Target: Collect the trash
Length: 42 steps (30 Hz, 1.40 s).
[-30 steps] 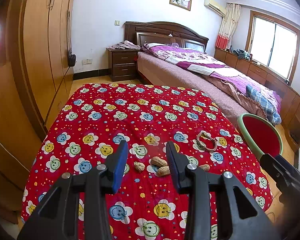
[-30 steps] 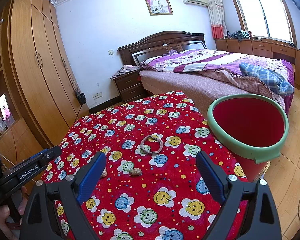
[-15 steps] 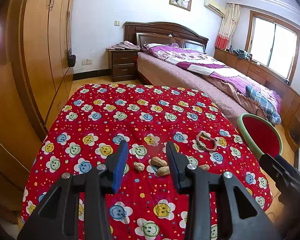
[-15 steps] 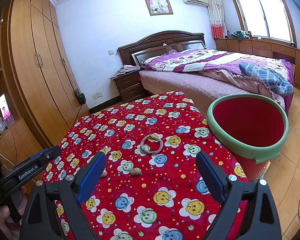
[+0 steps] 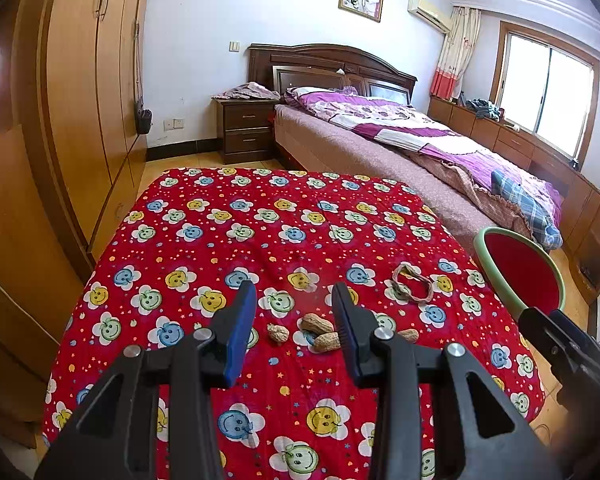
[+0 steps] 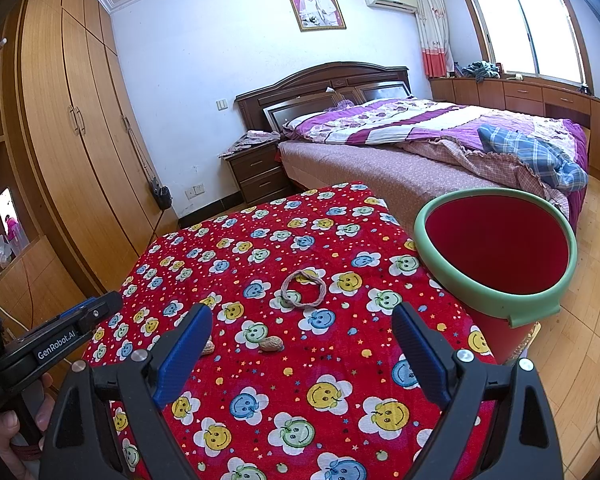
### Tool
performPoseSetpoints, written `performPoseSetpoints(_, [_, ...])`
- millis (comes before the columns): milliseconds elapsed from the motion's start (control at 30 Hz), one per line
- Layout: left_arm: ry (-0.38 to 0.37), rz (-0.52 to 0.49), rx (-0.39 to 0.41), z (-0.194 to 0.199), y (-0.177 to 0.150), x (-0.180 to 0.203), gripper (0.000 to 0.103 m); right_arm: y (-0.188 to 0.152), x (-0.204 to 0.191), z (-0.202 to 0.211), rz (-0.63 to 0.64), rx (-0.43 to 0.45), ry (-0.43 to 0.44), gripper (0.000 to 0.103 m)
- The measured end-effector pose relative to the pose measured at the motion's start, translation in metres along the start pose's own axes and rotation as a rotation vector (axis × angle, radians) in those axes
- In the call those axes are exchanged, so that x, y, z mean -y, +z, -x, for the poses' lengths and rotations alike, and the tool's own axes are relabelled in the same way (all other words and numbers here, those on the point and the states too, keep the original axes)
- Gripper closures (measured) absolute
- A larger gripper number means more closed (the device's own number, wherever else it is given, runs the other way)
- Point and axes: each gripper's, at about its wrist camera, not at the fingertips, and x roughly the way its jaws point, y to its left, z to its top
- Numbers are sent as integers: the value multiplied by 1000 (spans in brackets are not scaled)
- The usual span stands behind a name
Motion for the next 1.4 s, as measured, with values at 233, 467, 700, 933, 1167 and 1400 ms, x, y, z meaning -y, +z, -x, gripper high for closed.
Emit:
performPoseSetpoints(233, [-1, -2, 6, 2, 4, 0, 64, -1, 1, -1, -3, 1, -1, 10])
performPoseSetpoints(467, [-1, -2, 11, 4, 5, 2, 64, -3, 0, -1, -4, 7, -3, 10])
performPoseSetpoints(700, [-1, -1, 12, 5, 6, 3, 64, -3, 0, -1, -5, 6, -2, 10])
performPoseSetpoints(933, [-1, -1, 14, 5, 6, 4, 64, -3, -1, 0, -4, 7, -3, 10])
performPoseSetpoints(1167, [-2, -1, 14, 6, 6, 4, 64, -3, -1, 0, -4, 8, -3, 10])
performPoseSetpoints(1400, [-1, -1, 14, 6, 6, 4, 64, -3, -1, 0, -4, 7, -3, 10])
